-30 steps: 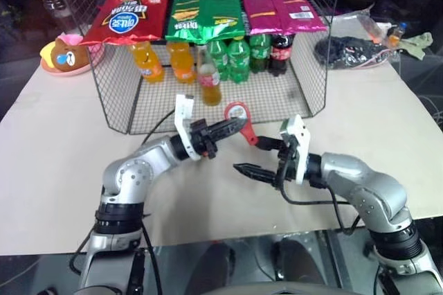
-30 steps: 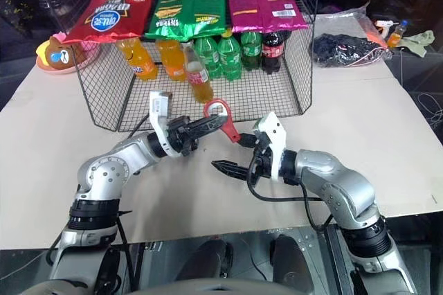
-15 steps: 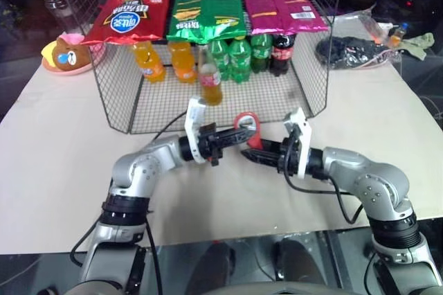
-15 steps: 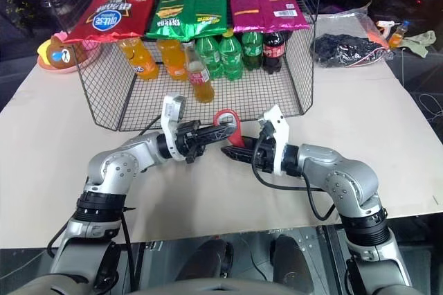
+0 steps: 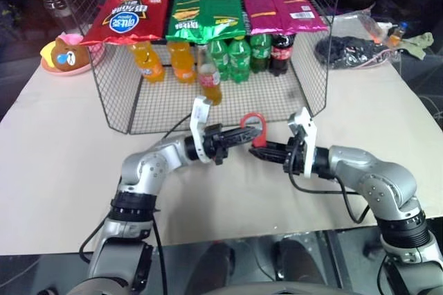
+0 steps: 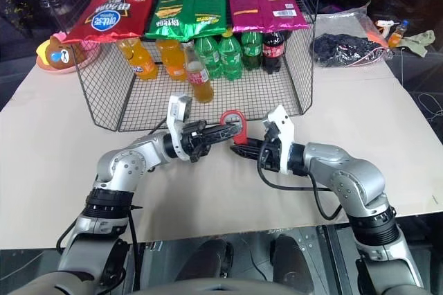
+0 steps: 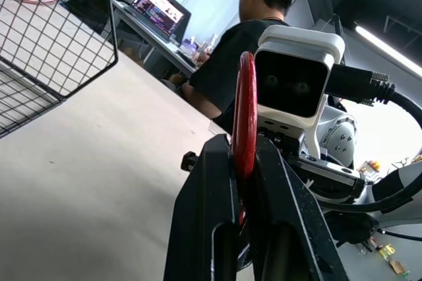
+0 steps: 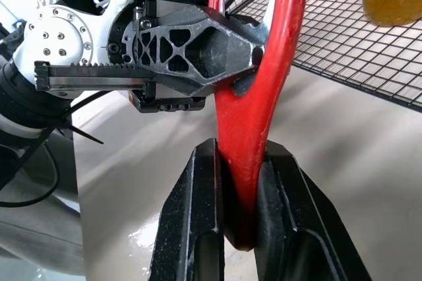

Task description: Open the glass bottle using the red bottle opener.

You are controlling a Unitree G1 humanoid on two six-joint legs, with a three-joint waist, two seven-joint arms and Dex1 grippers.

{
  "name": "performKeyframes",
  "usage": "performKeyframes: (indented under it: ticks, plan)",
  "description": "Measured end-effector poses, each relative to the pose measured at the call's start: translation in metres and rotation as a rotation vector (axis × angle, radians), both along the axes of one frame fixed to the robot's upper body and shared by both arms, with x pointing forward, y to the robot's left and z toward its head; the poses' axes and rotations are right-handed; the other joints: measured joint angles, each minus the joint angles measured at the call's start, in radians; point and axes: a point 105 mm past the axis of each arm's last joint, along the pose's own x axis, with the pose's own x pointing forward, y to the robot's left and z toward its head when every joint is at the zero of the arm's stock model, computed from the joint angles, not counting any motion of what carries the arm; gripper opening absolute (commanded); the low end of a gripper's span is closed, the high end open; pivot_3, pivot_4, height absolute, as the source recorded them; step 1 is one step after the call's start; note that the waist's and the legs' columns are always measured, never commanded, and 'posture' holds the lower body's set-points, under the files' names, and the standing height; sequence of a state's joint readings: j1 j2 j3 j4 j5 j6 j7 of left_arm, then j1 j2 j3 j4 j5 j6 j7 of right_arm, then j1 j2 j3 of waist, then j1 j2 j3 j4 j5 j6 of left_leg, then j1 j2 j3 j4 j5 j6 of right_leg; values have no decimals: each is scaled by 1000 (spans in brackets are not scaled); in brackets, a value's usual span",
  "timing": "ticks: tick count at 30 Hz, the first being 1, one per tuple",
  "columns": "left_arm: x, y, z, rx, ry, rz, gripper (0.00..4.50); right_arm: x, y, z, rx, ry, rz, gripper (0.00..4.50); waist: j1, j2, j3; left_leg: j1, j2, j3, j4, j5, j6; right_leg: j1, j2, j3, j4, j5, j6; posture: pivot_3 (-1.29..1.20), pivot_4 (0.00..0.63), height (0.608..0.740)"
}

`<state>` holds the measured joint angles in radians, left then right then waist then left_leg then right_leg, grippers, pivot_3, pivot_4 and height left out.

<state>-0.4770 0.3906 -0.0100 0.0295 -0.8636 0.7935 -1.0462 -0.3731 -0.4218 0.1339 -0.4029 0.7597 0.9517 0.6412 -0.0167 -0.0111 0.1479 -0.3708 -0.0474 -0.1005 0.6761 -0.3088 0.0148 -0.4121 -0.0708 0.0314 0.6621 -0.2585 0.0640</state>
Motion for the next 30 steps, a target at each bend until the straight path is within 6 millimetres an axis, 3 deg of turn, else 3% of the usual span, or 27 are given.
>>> performKeyframes:
  ticks: [5, 6, 9, 10, 14, 19, 23, 26, 30]
  plan:
    - [-2, -2, 0, -16, 8, -11, 0, -3, -3, 1, 17, 47, 11, 78, 0, 0, 0, 0, 0, 0, 0, 0, 0, 0, 0, 0, 0, 0, 0, 0, 150, 740]
    - [-2, -3, 0, -20, 7, -12, 775, -3, -3, 1, 26, 63, 15, 78, 0, 0, 0, 0, 0, 0, 0, 0, 0, 0, 0, 0, 0, 0, 0, 0, 150, 740]
    - [6, 11, 6, -28, -31, 63, 1993, -10, 0, -6, 39, 142, 39, 78, -1, 0, 0, 0, 1, 0, 0, 0, 0, 0, 0, 0, 0, 0, 0, 0, 150, 740]
    - [9, 16, 10, -39, -49, 98, 2684, -14, 3, -8, 38, 171, 62, 78, -1, 0, 0, 0, 1, 0, 0, 0, 0, 0, 0, 0, 0, 0, 0, 0, 150, 740]
    - [15, 19, 14, -65, -57, 158, 4481, -25, 15, -9, 72, 230, 130, 78, 3, 0, 0, -1, 0, -1, 1, 0, 0, 0, -1, -1, 0, 0, 0, 0, 150, 740]
    - [18, 25, 15, -62, -56, 204, 4481, -22, 13, -7, 93, 239, 107, 78, 2, 0, 0, -2, -1, -2, 2, 0, 0, 0, -1, -2, 0, 0, 0, 0, 150, 740]
    - [13, 32, 11, -27, -62, 247, 4481, -5, -1, -3, 113, 215, -7, 78, 0, 0, 0, -2, 0, -2, 2, 0, 0, -1, -1, -1, 0, 0, 0, 0, 150, 740]
    - [8, 42, 15, -24, -107, 321, 4481, 13, -18, 3, 145, 162, -159, 78, 1, 0, 0, -2, 0, -2, 1, 0, 0, -1, -1, -1, 0, 0, 0, 0, 150, 740]
    - [15, 64, 29, -54, -230, 550, 4481, 33, -49, -1, 135, 72, -391, 78, 6, 0, 0, -3, 0, -1, 2, 0, 0, -2, -1, -1, 0, 0, 0, 0, 150, 740]
